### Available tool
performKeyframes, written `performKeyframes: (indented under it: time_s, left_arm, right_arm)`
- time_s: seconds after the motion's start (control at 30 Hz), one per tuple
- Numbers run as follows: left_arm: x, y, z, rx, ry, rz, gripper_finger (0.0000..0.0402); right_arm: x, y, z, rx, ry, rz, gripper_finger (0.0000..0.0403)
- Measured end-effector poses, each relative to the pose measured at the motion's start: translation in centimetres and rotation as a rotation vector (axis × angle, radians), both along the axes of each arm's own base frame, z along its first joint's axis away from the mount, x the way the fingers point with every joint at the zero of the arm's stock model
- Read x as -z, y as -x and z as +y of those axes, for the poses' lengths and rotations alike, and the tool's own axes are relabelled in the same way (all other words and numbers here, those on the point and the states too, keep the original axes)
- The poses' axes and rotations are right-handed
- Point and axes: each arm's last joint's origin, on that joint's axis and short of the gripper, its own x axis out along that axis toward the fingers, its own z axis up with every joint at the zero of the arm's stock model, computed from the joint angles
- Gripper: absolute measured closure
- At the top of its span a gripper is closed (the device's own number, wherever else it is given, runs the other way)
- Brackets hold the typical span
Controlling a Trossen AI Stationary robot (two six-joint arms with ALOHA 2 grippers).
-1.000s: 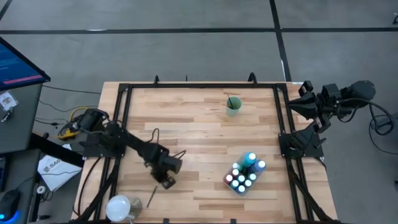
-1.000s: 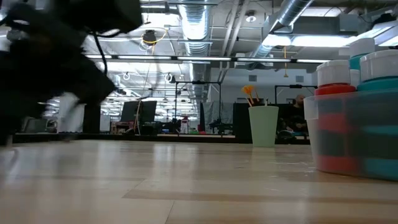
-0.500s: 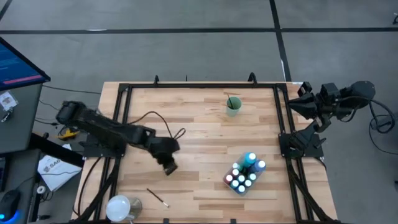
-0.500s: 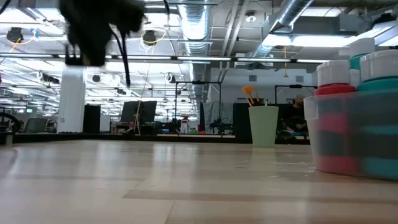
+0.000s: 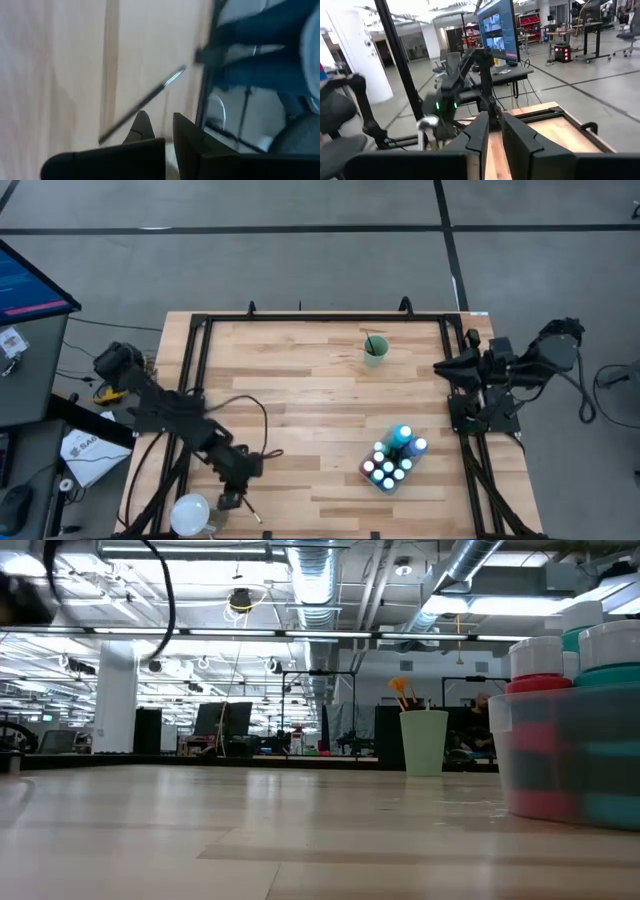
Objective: Pick & Place Paint Supplies
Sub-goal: Put the black paint brush into the green cup
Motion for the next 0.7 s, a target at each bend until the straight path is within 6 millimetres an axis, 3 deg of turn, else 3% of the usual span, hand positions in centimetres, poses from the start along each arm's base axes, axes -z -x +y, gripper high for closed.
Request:
performKeyframes:
  time_s: [0.13,0.33,0.7]
  left_arm:
    - [3.7,-1.1,-0.7,0.002,0.046,0.248,0.0401]
    - [6.7,-1.4,-1.0,-0.064,0.089,0.524,0.0401]
    - [10.1,-1.9,-1.6,-0.18,0.093,0.715,0.0401]
  right_arm:
    - [-0.1,0.2,-0.2,0.0,-0.042,-0.011,0.0354]
    - [-0.3,0.4,-0.3,-0.001,-0.061,-0.031,0.0354]
    - [-0.6,1.2,-1.0,-0.002,-0.088,-0.063,0.0354]
